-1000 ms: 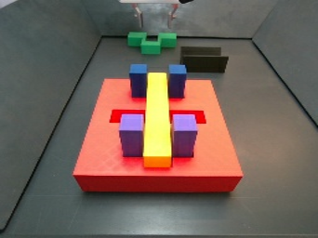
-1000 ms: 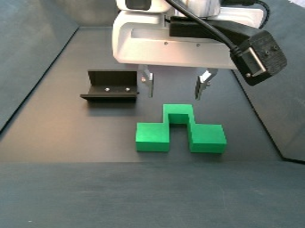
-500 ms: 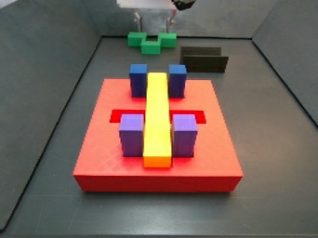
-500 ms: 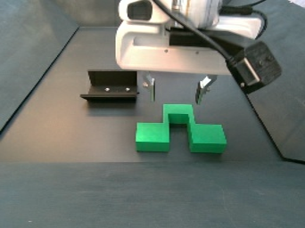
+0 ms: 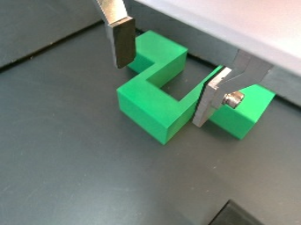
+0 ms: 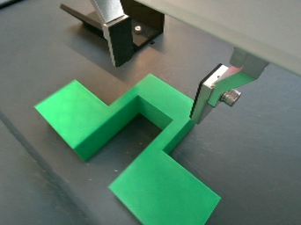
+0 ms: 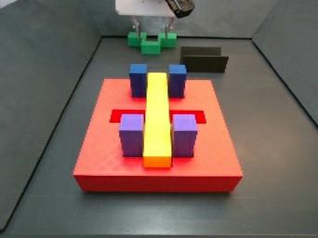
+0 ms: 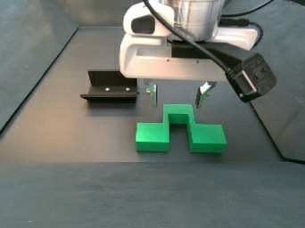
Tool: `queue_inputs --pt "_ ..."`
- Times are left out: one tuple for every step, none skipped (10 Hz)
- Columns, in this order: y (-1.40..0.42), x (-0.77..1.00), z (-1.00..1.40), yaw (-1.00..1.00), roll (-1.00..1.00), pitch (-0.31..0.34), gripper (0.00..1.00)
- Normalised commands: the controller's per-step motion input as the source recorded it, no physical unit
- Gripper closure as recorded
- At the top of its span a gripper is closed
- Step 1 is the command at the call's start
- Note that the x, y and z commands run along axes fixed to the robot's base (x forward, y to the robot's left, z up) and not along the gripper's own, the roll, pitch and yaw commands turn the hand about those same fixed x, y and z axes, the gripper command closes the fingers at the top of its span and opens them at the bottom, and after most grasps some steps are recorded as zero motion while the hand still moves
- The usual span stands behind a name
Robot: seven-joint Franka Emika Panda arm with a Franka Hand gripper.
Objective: Pick up the green object. Move up. Place the green object on the fixture. Regrasp the green object. Move to above the board. Insert the green object.
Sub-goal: Pick up the green object.
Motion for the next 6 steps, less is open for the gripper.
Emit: queue_inputs --pt "0.00 -0.07 -0.23 0.12 -0.14 -0.237 0.00" --pt "0.00 -0.06 -0.21 0.10 -0.13 -0.211 0.00" --pt "0.00 -0.04 -0.30 0.09 -0.11 -0.203 0.00" --pt "0.00 -0.05 -0.38 0.06 -0.12 -0.213 0.00" --pt "0.00 -0.08 -0.43 0.05 -0.10 -0.201 0.00" --pt "0.00 -0.08 -0.42 0.04 -0.10 -0.200 0.00"
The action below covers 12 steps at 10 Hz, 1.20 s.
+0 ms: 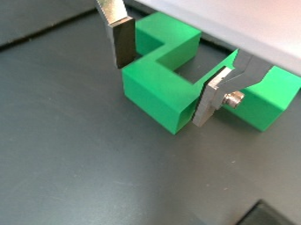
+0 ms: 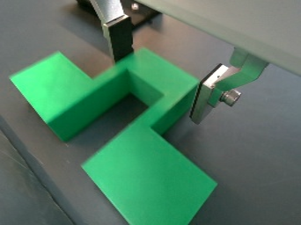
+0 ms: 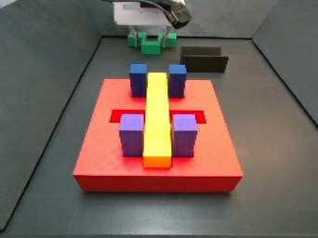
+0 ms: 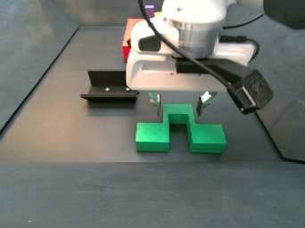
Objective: Pick up the green object. Move up. Place the green object on the fixture. Regrasp the green object. Move to above the board. Insert the green object.
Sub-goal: Pick up the green object.
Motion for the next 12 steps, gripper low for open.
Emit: queue_inputs --pt "0.00 -0.08 -0.42 0.04 -0.10 -0.200 0.00" --pt "0.00 0.00 -0.01 0.00 0.01 0.000 0.00" --pt "0.00 -0.04 0.00 0.00 0.00 -0.011 0.00" --pt "-0.08 0.00 -0.02 -0.01 0.03 0.000 0.00" --pt "-0.06 0.00 0.00 0.00 0.02 0.000 0.00" --pt "-0.03 0.00 0.00 0.00 0.00 0.000 0.00" --pt "0.00 0.00 0.00 0.00 0.00 0.000 1.00" --pt "0.00 0.00 0.00 0.00 0.00 0.000 1.00" --pt "0.00 0.00 0.00 0.00 0.00 0.000 1.00" --pt "0.00 0.00 0.00 0.00 0.00 0.000 1.00" --pt "0.00 0.00 0.00 0.00 0.00 0.000 1.00" --pt "0.00 0.00 0.00 0.00 0.00 0.000 1.00"
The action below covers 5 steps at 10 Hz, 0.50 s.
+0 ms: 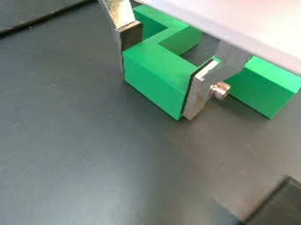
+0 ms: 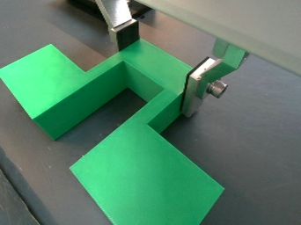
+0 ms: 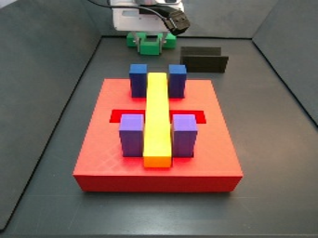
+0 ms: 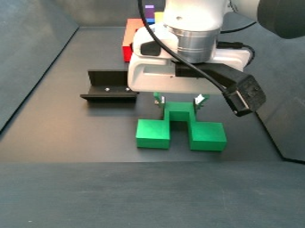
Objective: Pick up the green object. Move up. Place the green object on the fixture. Regrasp the green object. Move to above the board. Insert the green object.
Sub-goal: Pick up the green object.
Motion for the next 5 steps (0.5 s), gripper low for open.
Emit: queue_inputs --pt "0.00 0.00 0.00 0.00 0.00 0.000 1.00" --pt "0.00 0.00 0.00 0.00 0.00 0.000 1.00" --pt "0.00 0.00 0.00 0.00 0.00 0.000 1.00" --pt "0.00 0.00 0.00 0.00 0.00 0.000 1.00" --pt "0.00 0.00 0.00 0.00 0.00 0.000 1.00"
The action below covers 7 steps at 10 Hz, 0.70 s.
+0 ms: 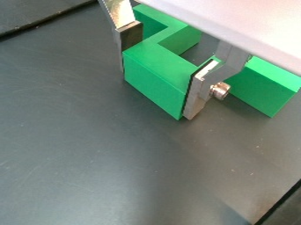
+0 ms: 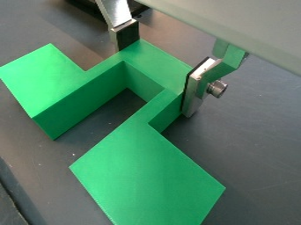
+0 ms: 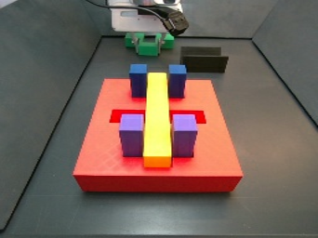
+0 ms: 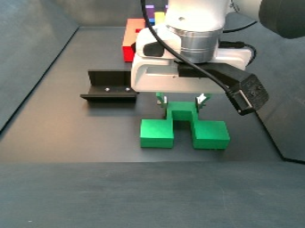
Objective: Pick up the green object. Move up. Place the green object on the fixture. Regrasp the green object. Move to above the board. Insert the green object.
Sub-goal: Pick up the green object, then move up.
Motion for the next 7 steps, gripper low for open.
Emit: queue_inputs --pt "0.00 0.00 0.00 0.00 0.00 0.000 1.00" --pt "0.00 0.00 0.00 0.00 0.00 0.000 1.00" --pt "0.00 0.00 0.00 0.00 0.00 0.000 1.00" --pt "0.00 0.00 0.00 0.00 0.00 0.000 1.00" --pt "0.00 0.00 0.00 0.00 0.00 0.000 1.00" --pt "0.00 0.00 0.83 0.00 0.00 0.000 1.00" --pt "-0.04 0.03 0.82 0.04 0.00 -0.004 1.00"
